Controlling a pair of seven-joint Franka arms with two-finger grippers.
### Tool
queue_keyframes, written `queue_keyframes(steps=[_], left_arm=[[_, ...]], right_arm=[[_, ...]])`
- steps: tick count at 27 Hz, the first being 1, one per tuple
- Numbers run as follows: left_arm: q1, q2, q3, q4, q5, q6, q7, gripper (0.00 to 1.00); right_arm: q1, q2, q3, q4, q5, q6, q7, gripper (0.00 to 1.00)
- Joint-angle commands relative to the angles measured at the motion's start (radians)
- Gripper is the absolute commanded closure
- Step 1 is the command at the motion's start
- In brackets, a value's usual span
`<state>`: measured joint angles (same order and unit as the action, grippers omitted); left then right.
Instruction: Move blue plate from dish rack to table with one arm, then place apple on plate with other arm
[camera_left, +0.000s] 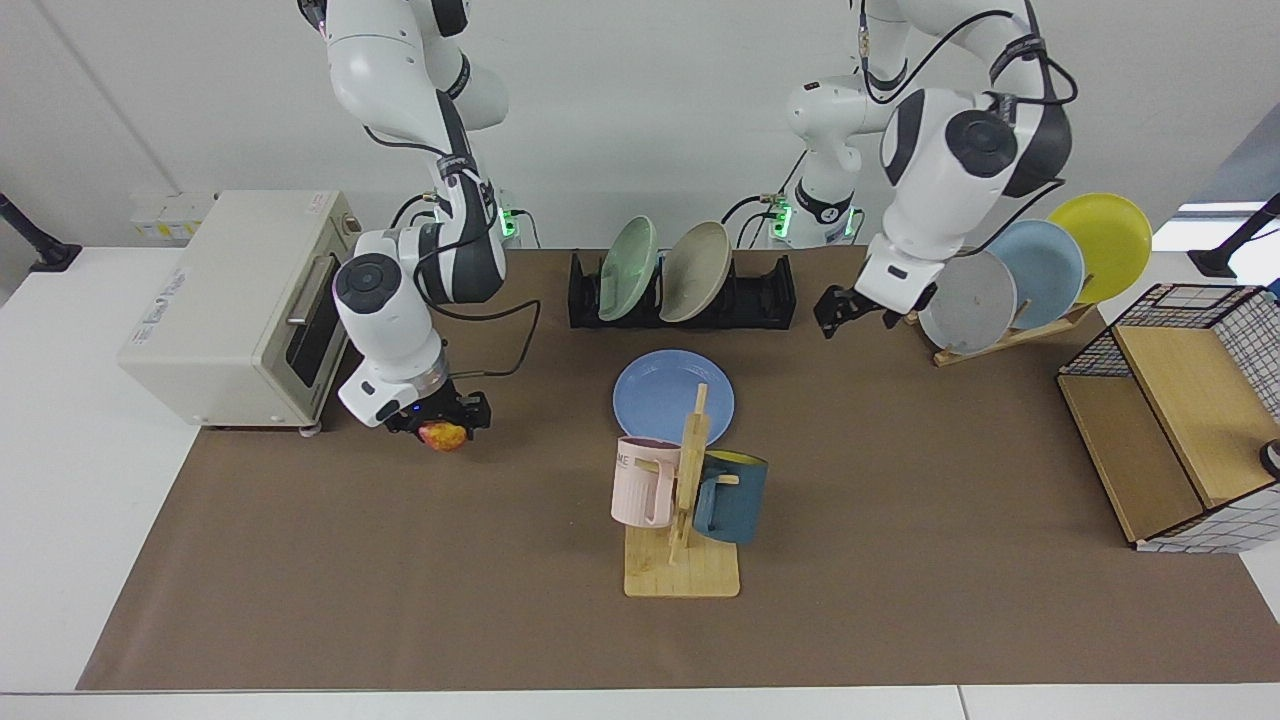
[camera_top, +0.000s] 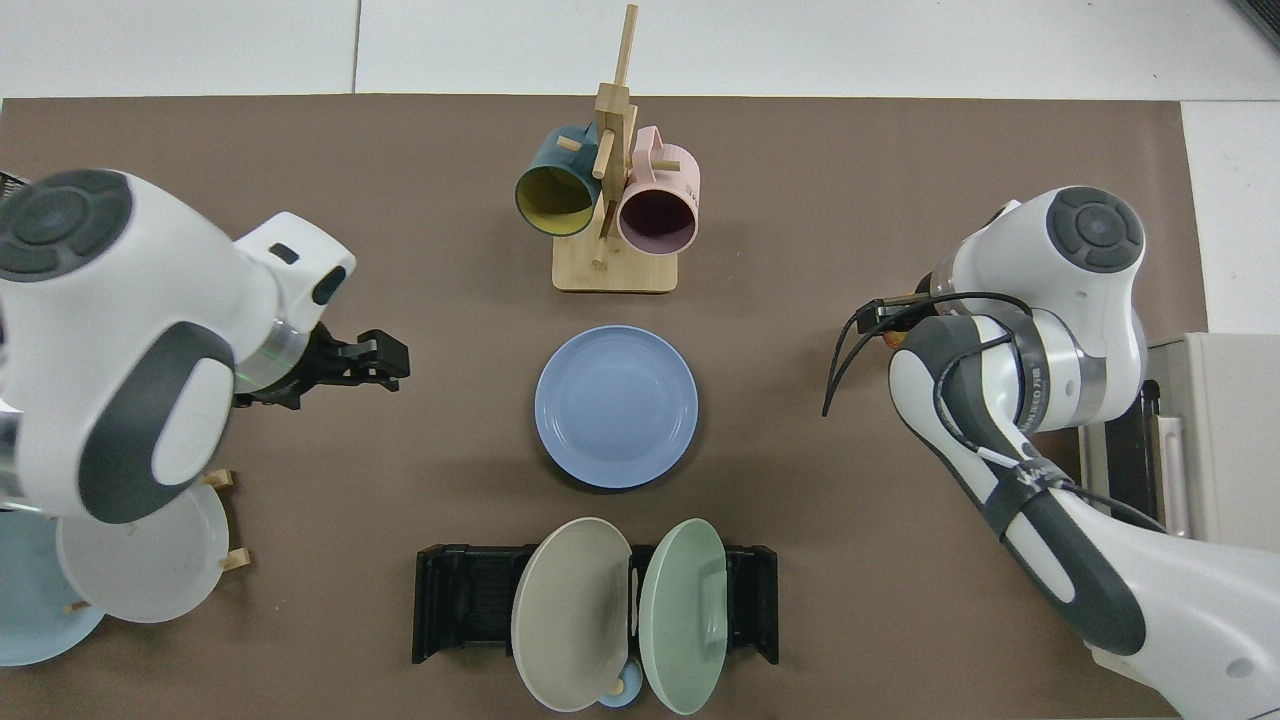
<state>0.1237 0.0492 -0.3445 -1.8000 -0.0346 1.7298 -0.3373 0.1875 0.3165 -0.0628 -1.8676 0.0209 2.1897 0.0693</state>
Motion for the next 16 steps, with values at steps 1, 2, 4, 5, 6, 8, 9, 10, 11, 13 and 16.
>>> queue_keyframes(steps=[1, 2, 4, 5, 6, 8, 9, 10, 11, 13, 16], left_arm=[[-0.012, 0.0, 0.093, 0.103, -0.027, -0.153, 0.145, 0.0], [-0.012, -0.015, 0.108, 0.111, -0.027, -0.173, 0.171, 0.0], [-0.012, -0.06, 0.143, 0.11, -0.027, -0.19, 0.234, 0.0], [-0.012, -0.09, 0.165, 0.103, -0.027, -0.191, 0.266, 0.0], [-0.013, -0.115, 0.192, 0.097, -0.027, -0.194, 0.299, 0.0], [-0.021, -0.143, 0.238, 0.09, -0.027, -0.207, 0.351, 0.0], [-0.027, -0.155, 0.257, 0.09, -0.027, -0.213, 0.368, 0.0], [-0.035, -0.164, 0.277, 0.088, -0.027, -0.216, 0.38, 0.0], [-0.044, -0.166, 0.286, 0.088, -0.025, -0.214, 0.38, 0.0], [-0.064, -0.172, 0.288, 0.071, -0.019, -0.202, 0.379, 0.0], [-0.096, -0.192, 0.288, 0.031, -0.013, -0.171, 0.368, 0.0]], right_arm=[[0.07, -0.02, -0.002, 0.028, 0.014, -0.062, 0.013, 0.99], [0.079, -0.02, -0.002, 0.037, 0.016, -0.07, 0.036, 0.99], [0.11, -0.019, 0.0, 0.047, 0.016, -0.071, 0.098, 0.99], [0.133, -0.019, 0.0, 0.048, 0.016, -0.071, 0.137, 0.99], [0.156, -0.019, 0.0, 0.053, 0.016, -0.07, 0.176, 1.0], [0.202, -0.019, 0.0, 0.065, 0.016, -0.071, 0.239, 1.0], [0.22, -0.016, 0.0, 0.07, 0.017, -0.07, 0.26, 1.0], [0.243, -0.014, 0.0, 0.071, 0.019, -0.068, 0.289, 1.0], [0.263, -0.013, 0.0, 0.073, 0.025, -0.062, 0.312, 1.0], [0.302, -0.004, 0.0, 0.073, 0.046, -0.053, 0.354, 1.0], [0.352, 0.05, -0.002, 0.094, 0.095, -0.01, 0.434, 1.0]])
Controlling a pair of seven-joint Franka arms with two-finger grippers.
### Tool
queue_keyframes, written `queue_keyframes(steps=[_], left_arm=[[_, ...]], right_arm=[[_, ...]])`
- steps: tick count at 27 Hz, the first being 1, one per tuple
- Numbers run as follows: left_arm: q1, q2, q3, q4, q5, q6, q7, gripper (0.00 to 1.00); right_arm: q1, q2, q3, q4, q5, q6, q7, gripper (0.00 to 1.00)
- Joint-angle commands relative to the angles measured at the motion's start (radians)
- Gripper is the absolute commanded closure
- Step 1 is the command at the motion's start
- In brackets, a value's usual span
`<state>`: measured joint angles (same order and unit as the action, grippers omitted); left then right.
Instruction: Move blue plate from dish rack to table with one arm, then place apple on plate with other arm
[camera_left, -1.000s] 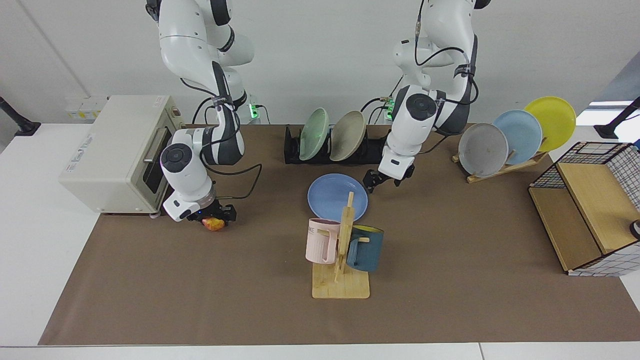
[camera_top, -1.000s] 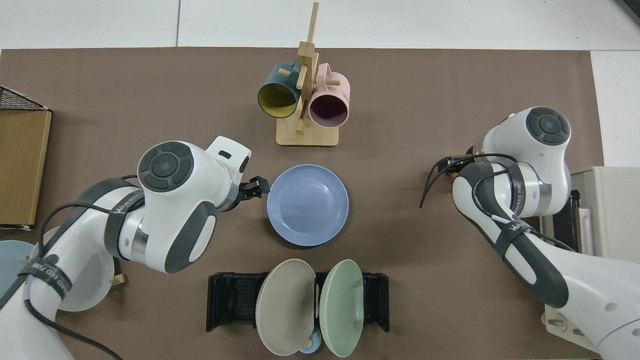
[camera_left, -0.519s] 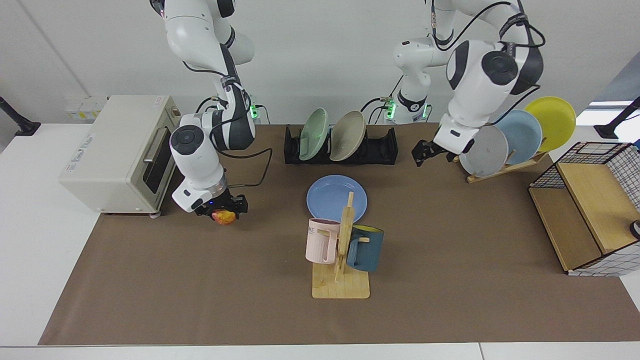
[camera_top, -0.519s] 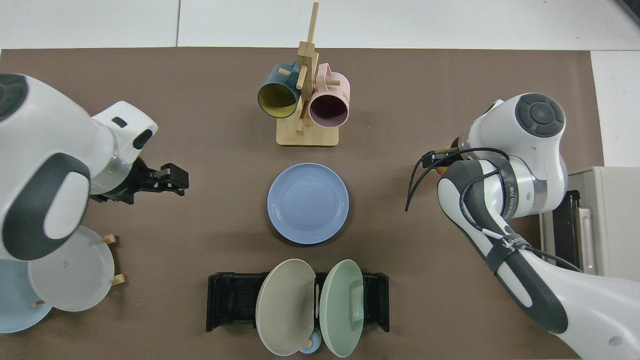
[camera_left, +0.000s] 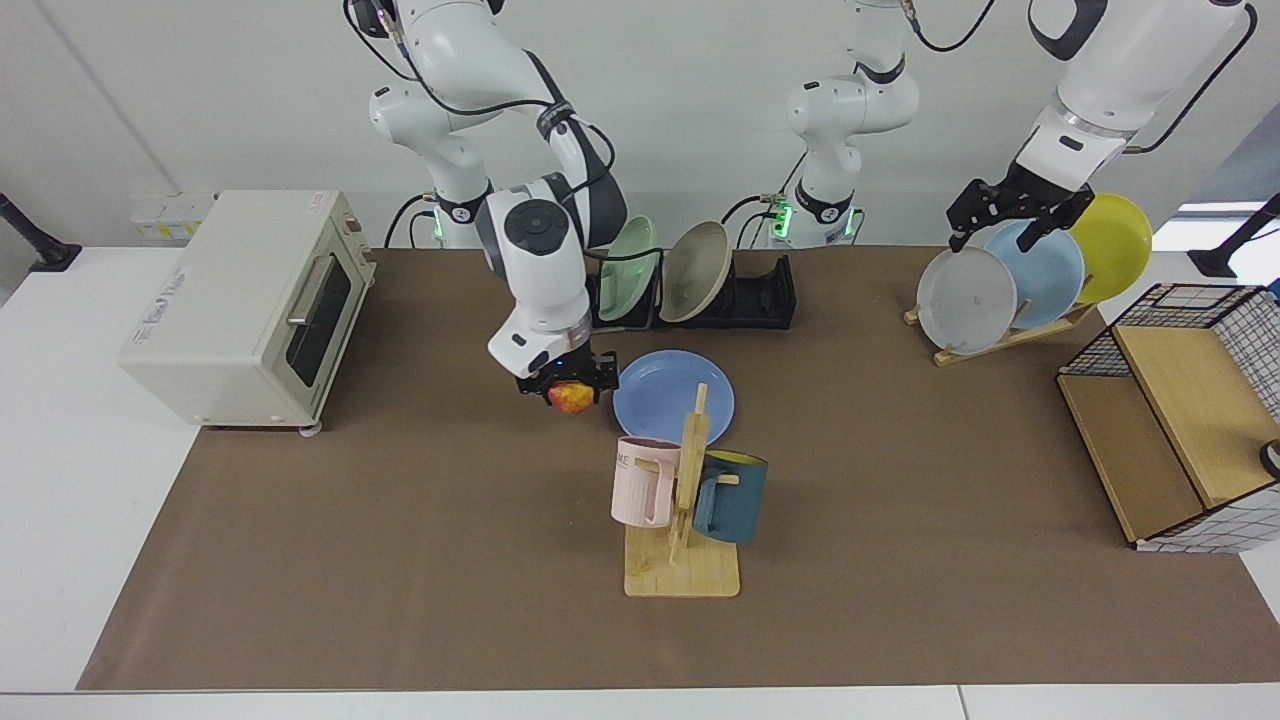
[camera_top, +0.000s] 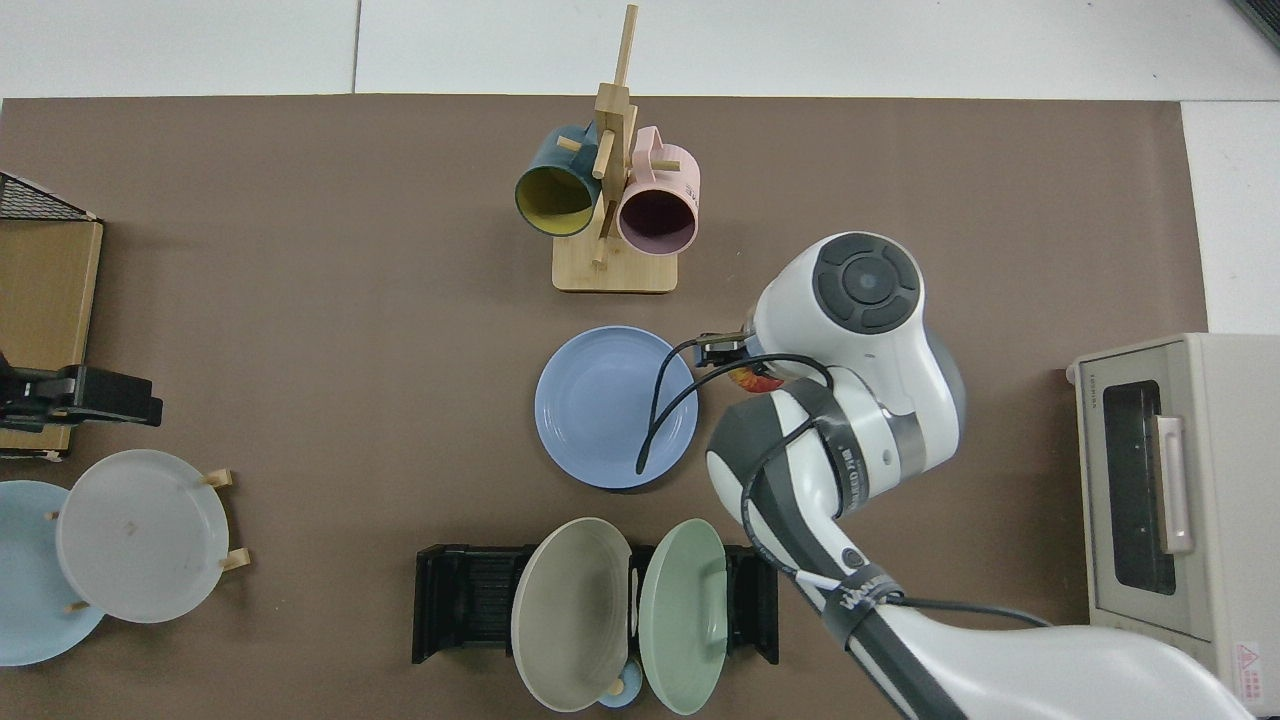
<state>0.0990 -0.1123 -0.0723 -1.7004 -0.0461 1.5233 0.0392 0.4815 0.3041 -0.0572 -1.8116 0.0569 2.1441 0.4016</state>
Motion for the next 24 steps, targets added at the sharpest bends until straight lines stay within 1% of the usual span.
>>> queue_keyframes(steps=[1, 4, 10, 12, 14, 17, 21, 22, 23, 24], left_arm=[[-0.073, -0.03, 0.016, -0.074, -0.001, 0.041, -0.01, 0.0], [-0.074, -0.03, 0.009, -0.074, -0.001, 0.044, -0.01, 0.0], [-0.074, -0.029, -0.001, -0.076, 0.006, 0.046, -0.024, 0.0], [-0.074, -0.029, -0.001, -0.076, 0.005, 0.049, -0.028, 0.0], [-0.061, -0.029, 0.002, -0.076, -0.008, 0.06, -0.044, 0.0], [-0.05, -0.026, 0.016, -0.074, -0.02, 0.08, -0.065, 0.0], [-0.058, -0.026, 0.014, -0.074, -0.012, 0.08, -0.07, 0.0], [-0.058, -0.026, 0.014, -0.076, -0.011, 0.08, -0.068, 0.0], [-0.058, -0.026, 0.014, -0.076, -0.011, 0.08, -0.068, 0.0], [-0.059, -0.026, 0.014, -0.076, -0.011, 0.078, -0.068, 0.0]], right_arm=[[0.078, 0.085, -0.007, 0.064, 0.072, 0.051, 0.133, 1.0], [0.134, 0.131, -0.007, 0.103, 0.087, 0.066, 0.201, 1.0], [0.193, 0.158, -0.006, 0.103, 0.106, 0.1, 0.247, 1.0], [0.198, 0.17, -0.007, 0.103, 0.119, 0.132, 0.263, 1.0], [0.204, 0.178, -0.006, 0.101, 0.13, 0.155, 0.266, 1.0], [0.209, 0.19, -0.007, 0.097, 0.13, 0.16, 0.266, 1.0], [0.206, 0.207, -0.006, 0.095, 0.132, 0.166, 0.264, 0.99], [0.206, 0.208, -0.006, 0.094, 0.133, 0.169, 0.266, 0.91], [0.206, 0.21, -0.006, 0.092, 0.133, 0.169, 0.267, 0.76], [0.206, 0.21, -0.006, 0.087, 0.135, 0.169, 0.267, 0.54]])
